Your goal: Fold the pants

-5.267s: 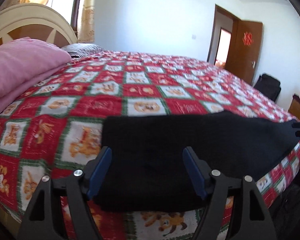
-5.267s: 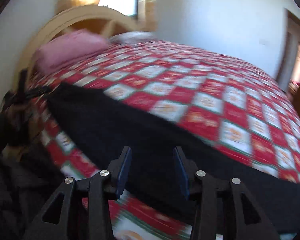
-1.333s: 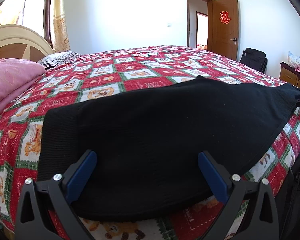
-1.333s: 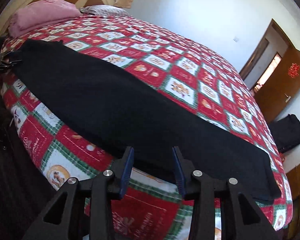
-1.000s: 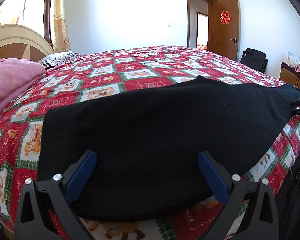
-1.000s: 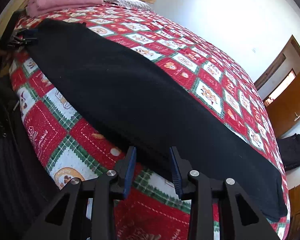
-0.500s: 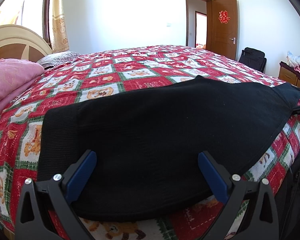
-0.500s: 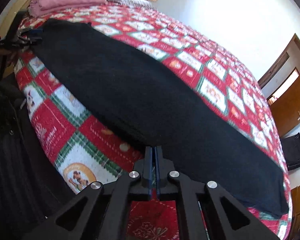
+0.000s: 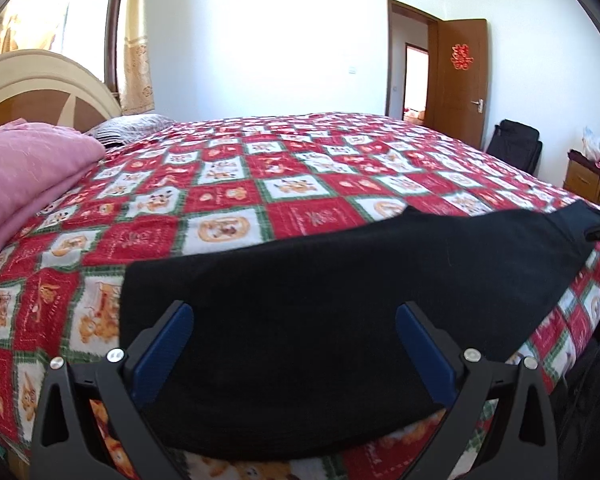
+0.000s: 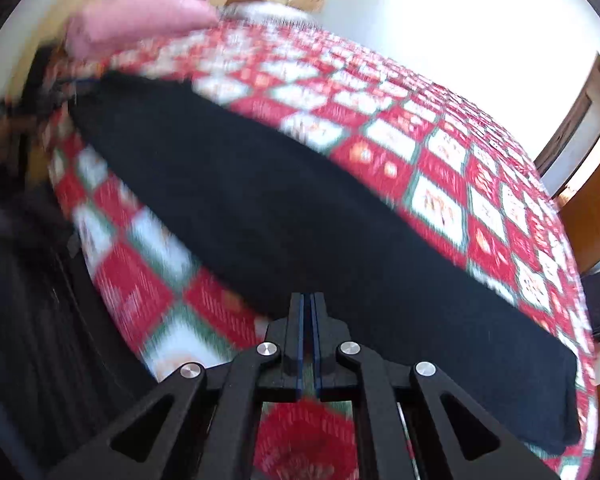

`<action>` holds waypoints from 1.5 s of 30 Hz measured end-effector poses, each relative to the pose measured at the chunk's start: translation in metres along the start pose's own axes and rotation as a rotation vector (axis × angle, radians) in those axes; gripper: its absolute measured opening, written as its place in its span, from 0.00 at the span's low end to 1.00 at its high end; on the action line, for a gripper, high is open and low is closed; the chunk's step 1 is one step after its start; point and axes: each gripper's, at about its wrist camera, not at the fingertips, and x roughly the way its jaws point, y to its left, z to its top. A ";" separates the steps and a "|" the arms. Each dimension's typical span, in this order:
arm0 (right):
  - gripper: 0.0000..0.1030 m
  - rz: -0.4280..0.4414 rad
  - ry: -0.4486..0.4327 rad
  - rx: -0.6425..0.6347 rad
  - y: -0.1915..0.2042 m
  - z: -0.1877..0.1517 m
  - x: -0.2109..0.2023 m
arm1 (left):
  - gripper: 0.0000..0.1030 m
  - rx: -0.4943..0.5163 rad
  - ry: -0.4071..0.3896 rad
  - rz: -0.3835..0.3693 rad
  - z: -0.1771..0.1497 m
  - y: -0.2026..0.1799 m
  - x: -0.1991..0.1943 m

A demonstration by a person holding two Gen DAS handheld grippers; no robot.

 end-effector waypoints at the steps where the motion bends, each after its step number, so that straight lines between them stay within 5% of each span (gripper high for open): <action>1: 0.14 0.043 -0.023 0.019 -0.002 0.016 0.001 | 1.00 -0.009 0.004 0.010 0.001 0.003 0.003; 2: 0.22 0.076 -0.037 0.031 -0.002 0.027 0.003 | 1.00 -0.022 0.006 0.011 0.000 0.007 0.006; 4: 0.59 0.148 -0.078 0.056 0.001 0.053 0.010 | 1.00 -0.057 0.023 0.000 -0.002 0.014 0.013; 12: 0.60 0.352 -0.035 0.164 0.038 0.149 0.083 | 1.00 0.080 0.016 0.069 -0.023 0.000 0.016; 19: 0.44 0.502 0.053 0.365 0.060 0.192 0.150 | 1.00 0.056 -0.015 0.054 -0.026 0.007 0.014; 26: 0.41 0.637 0.165 0.523 0.073 0.203 0.203 | 1.00 0.050 -0.023 0.056 -0.026 0.006 0.013; 28: 0.21 0.663 0.188 0.541 0.079 0.200 0.210 | 1.00 0.048 -0.024 0.057 -0.026 0.005 0.013; 31: 0.06 0.670 0.141 0.558 0.080 0.200 0.203 | 1.00 0.028 -0.013 0.068 -0.022 0.006 0.012; 36: 0.05 0.661 0.006 0.576 0.068 0.205 0.179 | 1.00 0.026 -0.006 0.104 -0.023 0.005 0.018; 41: 0.05 0.577 0.088 0.568 0.073 0.195 0.213 | 1.00 0.020 -0.016 0.099 -0.024 0.007 0.018; 45: 0.06 0.576 0.072 0.542 0.073 0.195 0.211 | 1.00 0.016 -0.009 0.103 -0.023 0.006 0.016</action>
